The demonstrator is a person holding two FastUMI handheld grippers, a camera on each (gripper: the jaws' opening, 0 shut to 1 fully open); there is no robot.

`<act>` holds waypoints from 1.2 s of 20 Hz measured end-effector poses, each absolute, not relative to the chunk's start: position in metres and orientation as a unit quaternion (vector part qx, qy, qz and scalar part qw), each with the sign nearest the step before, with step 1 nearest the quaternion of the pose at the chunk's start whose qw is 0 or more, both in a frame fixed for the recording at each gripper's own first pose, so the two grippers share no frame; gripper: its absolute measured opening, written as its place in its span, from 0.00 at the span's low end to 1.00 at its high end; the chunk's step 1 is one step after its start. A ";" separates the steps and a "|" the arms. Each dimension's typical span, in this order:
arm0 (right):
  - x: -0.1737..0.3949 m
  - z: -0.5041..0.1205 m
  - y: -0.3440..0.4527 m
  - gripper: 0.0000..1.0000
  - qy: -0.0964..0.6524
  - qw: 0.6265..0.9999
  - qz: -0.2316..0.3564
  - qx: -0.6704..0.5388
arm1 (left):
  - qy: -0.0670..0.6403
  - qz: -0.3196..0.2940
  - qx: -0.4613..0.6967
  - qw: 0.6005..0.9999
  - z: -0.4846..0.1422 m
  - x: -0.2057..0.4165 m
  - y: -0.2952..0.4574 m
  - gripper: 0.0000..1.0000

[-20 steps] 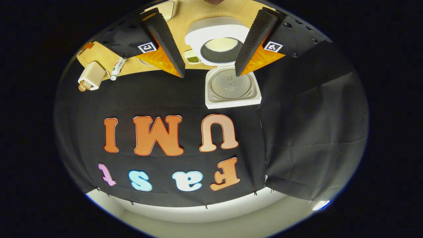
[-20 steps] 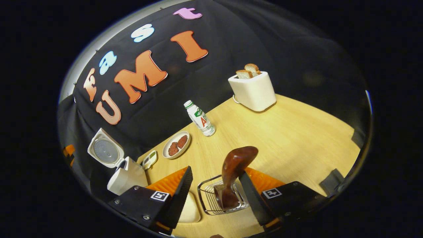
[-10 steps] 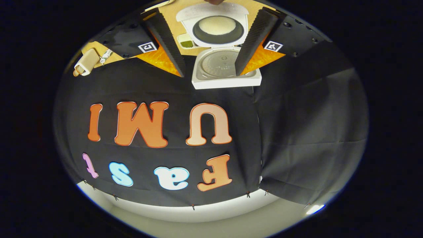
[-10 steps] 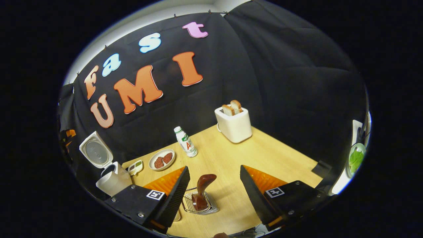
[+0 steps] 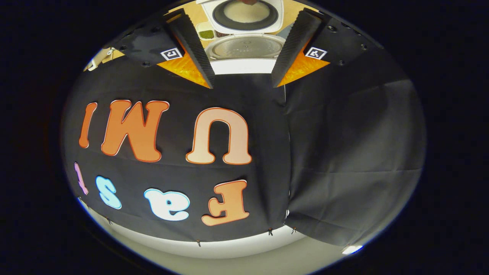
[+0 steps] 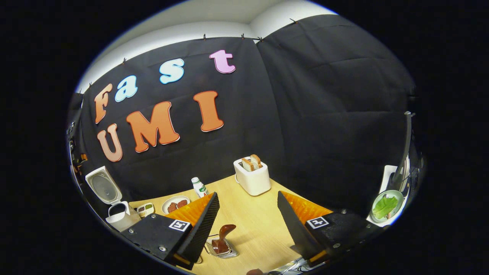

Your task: Close the left gripper, press the button to open the rice cooker; take a wooden spoon from the chopstick holder with the right hand, scoop a spoonful of rice and pour it into the rice cooker, then put the wooden spoon back into the chopstick holder.

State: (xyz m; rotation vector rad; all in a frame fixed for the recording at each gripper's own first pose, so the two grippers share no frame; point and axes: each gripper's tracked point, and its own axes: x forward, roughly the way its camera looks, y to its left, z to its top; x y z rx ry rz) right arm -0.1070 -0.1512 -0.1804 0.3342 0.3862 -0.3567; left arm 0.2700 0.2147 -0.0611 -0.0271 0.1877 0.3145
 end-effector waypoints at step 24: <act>-0.105 -0.186 -0.125 0.95 0.201 0.956 -0.113 0.181 | 0.327 0.139 -0.067 0.932 -0.187 0.265 0.202 1.00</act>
